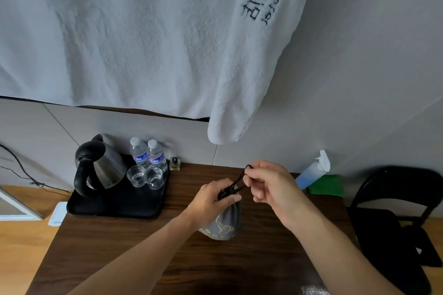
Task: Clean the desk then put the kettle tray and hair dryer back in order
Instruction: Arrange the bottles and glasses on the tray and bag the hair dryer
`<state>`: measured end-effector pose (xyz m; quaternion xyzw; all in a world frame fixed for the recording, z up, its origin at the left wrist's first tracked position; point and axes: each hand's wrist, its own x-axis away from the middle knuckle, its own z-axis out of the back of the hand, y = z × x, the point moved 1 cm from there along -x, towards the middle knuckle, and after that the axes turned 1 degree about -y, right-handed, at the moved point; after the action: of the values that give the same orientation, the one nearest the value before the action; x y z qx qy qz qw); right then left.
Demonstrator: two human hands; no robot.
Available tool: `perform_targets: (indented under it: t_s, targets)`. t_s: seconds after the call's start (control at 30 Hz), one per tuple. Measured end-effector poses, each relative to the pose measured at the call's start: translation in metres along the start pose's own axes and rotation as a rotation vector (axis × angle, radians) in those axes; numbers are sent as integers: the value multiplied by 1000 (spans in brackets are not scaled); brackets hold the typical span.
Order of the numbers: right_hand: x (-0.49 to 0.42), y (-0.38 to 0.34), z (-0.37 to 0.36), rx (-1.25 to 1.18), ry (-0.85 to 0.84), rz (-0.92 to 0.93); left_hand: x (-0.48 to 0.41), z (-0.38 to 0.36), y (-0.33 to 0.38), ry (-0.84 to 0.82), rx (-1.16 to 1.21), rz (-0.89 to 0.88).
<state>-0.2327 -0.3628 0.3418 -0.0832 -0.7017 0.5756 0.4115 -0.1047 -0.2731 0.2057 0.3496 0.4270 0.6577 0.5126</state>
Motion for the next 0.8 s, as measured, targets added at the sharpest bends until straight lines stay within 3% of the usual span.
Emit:
perform_targets:
  t_s: [0.37,0.67,0.8]
  targets:
    - [-37,13,-27,30,-5,-148,-31,29,-30,-158,-515,126]
    - [-48,4,-28,-27,-41,-132,-39,38,-59,-45,-418,84]
    - [-60,1,-13,190,113,-22,-43,53,-53,-98,-354,62]
